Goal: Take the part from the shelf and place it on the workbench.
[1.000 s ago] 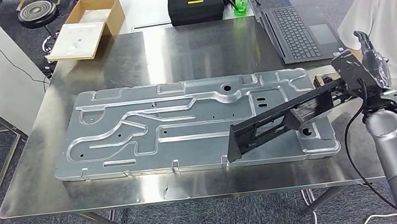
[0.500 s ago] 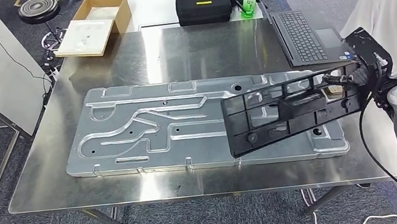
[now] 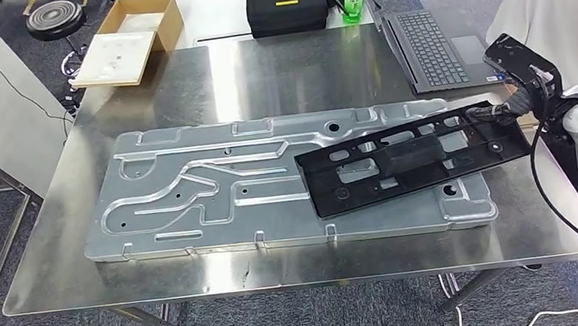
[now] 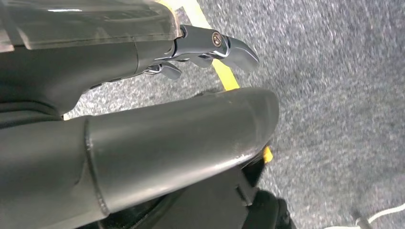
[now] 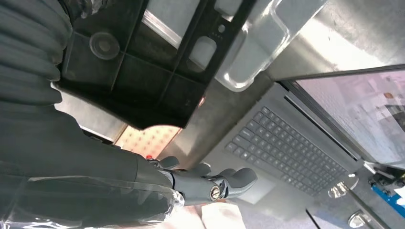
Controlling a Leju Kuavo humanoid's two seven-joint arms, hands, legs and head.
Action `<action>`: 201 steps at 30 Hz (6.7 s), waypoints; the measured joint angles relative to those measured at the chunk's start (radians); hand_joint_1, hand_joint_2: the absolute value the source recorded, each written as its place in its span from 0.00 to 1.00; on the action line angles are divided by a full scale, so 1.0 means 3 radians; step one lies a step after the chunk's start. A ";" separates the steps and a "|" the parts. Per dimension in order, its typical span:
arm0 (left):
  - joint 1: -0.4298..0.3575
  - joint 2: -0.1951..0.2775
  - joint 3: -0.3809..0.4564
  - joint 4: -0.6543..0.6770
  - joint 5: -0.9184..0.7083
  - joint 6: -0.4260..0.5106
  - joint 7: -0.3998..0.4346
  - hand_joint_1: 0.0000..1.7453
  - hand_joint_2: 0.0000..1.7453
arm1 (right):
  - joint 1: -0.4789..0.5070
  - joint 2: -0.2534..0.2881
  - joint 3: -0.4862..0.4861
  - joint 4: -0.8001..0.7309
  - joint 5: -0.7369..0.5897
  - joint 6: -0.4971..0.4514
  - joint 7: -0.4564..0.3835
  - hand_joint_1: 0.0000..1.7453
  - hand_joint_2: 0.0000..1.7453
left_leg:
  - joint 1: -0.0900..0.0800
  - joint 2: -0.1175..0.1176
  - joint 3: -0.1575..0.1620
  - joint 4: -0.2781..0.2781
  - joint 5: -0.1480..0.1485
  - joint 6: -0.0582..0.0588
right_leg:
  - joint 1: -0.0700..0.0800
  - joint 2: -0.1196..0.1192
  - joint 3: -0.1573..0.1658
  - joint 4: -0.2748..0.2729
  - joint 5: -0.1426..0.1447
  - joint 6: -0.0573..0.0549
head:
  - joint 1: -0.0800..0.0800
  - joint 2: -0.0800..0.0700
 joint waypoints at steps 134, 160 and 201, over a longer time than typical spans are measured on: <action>-0.0035 0.0027 0.0055 -0.0494 -0.0135 0.0059 0.0145 0.00 0.00 | 0.1737 0.0970 0.0562 -0.2986 0.2054 -0.2737 -0.1532 0.00 0.00 | 0.0053 -0.0018 0.0277 -0.0664 0.0278 0.0076 | 0.0006 -0.0106 0.0082 0.0297 -0.0369 0.0126 | -0.0044 0.0000; -0.0067 0.0010 0.0050 -0.0492 -0.0191 0.0022 0.0161 0.00 0.00 | 0.1754 0.0986 0.0583 -0.3128 0.2049 -0.2794 -0.1583 0.00 0.00 | 0.0002 0.0194 0.0224 -0.0611 0.0254 0.0009 | 0.0058 -0.0384 0.0225 -0.0135 -0.0075 0.0048 | -0.0061 0.0000; -0.0114 0.0003 0.0046 -0.0459 -0.0238 0.0005 0.0120 0.00 0.00 | 0.1810 0.1001 0.0679 -0.3293 0.2095 -0.2806 -0.1583 0.00 0.00 | 0.0045 -0.0190 0.0232 -0.0644 0.0301 0.0094 | 0.0025 0.0016 -0.0139 0.0548 -0.0285 0.0108 | -0.0074 0.0000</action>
